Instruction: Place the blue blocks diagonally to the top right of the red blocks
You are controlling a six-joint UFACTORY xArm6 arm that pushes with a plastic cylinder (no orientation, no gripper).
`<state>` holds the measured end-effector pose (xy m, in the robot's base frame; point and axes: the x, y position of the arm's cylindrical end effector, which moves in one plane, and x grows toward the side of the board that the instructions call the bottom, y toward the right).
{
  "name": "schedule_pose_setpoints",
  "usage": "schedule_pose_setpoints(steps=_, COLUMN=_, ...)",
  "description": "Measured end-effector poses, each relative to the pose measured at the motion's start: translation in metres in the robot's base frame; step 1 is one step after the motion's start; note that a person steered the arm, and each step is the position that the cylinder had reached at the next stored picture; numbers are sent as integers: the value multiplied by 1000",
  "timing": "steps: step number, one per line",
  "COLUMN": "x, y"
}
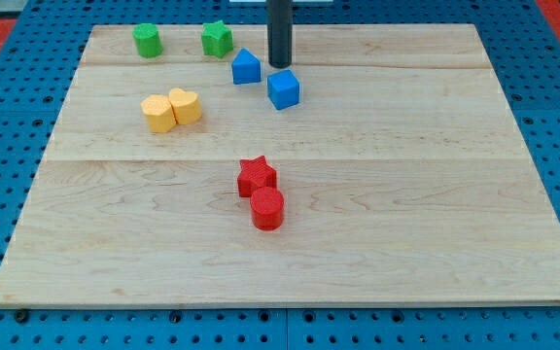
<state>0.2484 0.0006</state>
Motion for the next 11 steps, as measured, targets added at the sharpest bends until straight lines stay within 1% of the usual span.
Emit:
schedule_pose_setpoints(steps=1, x=-28, y=-74)
schedule_pose_setpoints(steps=2, x=7, y=-84)
schedule_pose_setpoints(steps=3, x=41, y=-24)
schedule_pose_setpoints(steps=4, x=42, y=-18)
schedule_pose_setpoints(steps=5, x=7, y=-54)
schedule_pose_setpoints(steps=6, x=-54, y=-51)
schedule_pose_setpoints(steps=7, x=-55, y=-76)
schedule_pose_setpoints(steps=8, x=-43, y=-134)
schedule_pose_setpoints(steps=9, x=-20, y=-161)
schedule_pose_setpoints(steps=10, x=-14, y=-139)
schedule_pose_setpoints(steps=11, x=34, y=-110)
